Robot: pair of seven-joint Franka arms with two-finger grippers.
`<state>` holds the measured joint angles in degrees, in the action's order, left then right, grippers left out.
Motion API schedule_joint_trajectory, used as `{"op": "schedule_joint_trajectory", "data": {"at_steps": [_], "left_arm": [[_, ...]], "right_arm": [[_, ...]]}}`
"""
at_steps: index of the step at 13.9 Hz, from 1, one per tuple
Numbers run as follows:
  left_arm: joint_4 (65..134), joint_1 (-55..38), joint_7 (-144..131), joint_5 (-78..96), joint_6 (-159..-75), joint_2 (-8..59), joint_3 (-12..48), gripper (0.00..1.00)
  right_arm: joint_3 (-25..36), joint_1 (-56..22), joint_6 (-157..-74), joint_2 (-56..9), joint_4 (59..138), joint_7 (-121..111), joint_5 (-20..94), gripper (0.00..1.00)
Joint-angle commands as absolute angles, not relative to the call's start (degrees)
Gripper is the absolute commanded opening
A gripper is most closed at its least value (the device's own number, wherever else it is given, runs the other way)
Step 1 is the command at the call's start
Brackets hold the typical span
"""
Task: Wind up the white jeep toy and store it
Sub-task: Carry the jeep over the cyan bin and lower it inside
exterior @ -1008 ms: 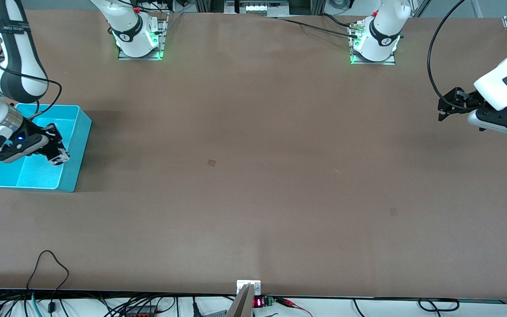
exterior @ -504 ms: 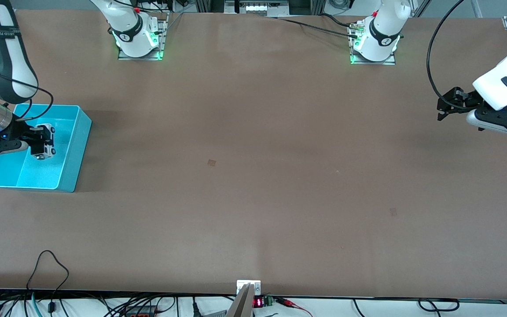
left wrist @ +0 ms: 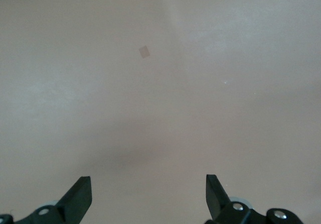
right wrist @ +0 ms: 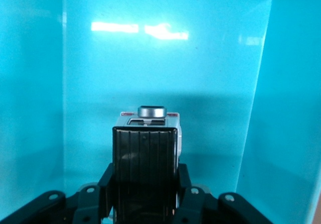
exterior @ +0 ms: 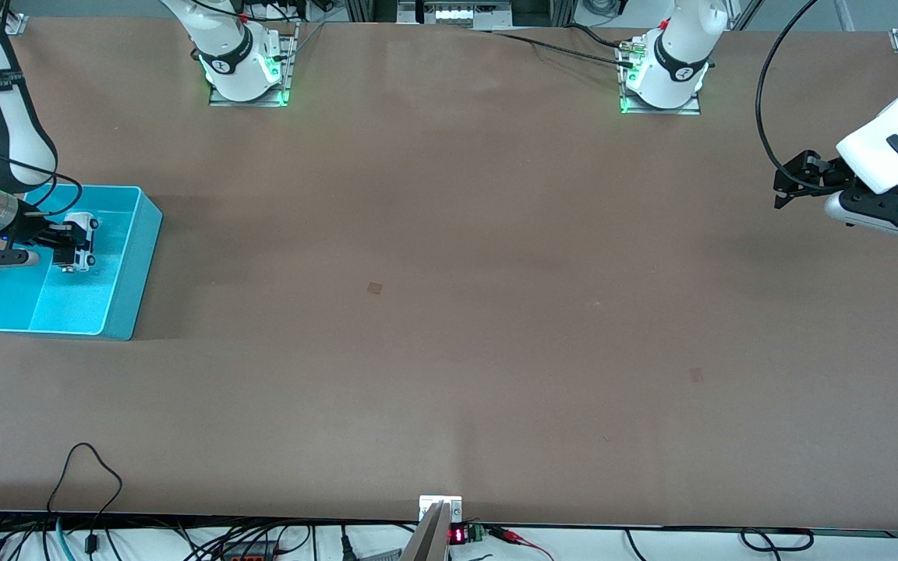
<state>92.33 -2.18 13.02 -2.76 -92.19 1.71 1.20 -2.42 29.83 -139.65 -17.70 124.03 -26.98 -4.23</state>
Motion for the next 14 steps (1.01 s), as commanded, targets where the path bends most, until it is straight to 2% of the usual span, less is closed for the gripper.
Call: {"op": "schedule_joint_trajectory", "data": {"at_steps": [1,5,6,7,8,11,14], "left_arm": [[92.6,-2.3,12.6,-3.3,-91.4,0.5,1.1,1.00],[92.3,-2.4,12.5,-3.3,-91.4,0.6,1.1,1.00],[92.3,-2.5,12.6,-3.3,-91.4,0.7,1.1,1.00],[92.3,-2.4,12.6,-3.3,-91.4,0.6,1.1,1.00],[92.3,-2.4,12.6,-3.3,-91.4,0.7,1.1,1.00],[92.3,-2.4,12.6,-3.3,-91.3,0.6,1.1,1.00],[92.3,-2.4,12.6,-3.3,-91.3,0.6,1.1,1.00]], "right_arm": [[-3.3,31.6,-144.0,-19.5,126.1,-26.3,-5.2,0.00],[-3.3,31.8,-145.6,-20.9,127.4,-26.1,-5.2,0.00],[-3.3,31.7,-145.3,-20.8,127.4,-26.3,-5.2,0.15],[-3.3,31.6,-144.9,-20.7,127.4,-26.4,-5.2,0.40],[-3.3,31.5,-144.2,-20.5,127.3,-26.4,-5.2,0.97],[-3.7,30.9,-139.4,-18.6,124.8,-26.7,-5.3,1.00],[-3.9,28.0,-128.4,-14.9,119.0,-28.6,-5.4,1.00]]}}
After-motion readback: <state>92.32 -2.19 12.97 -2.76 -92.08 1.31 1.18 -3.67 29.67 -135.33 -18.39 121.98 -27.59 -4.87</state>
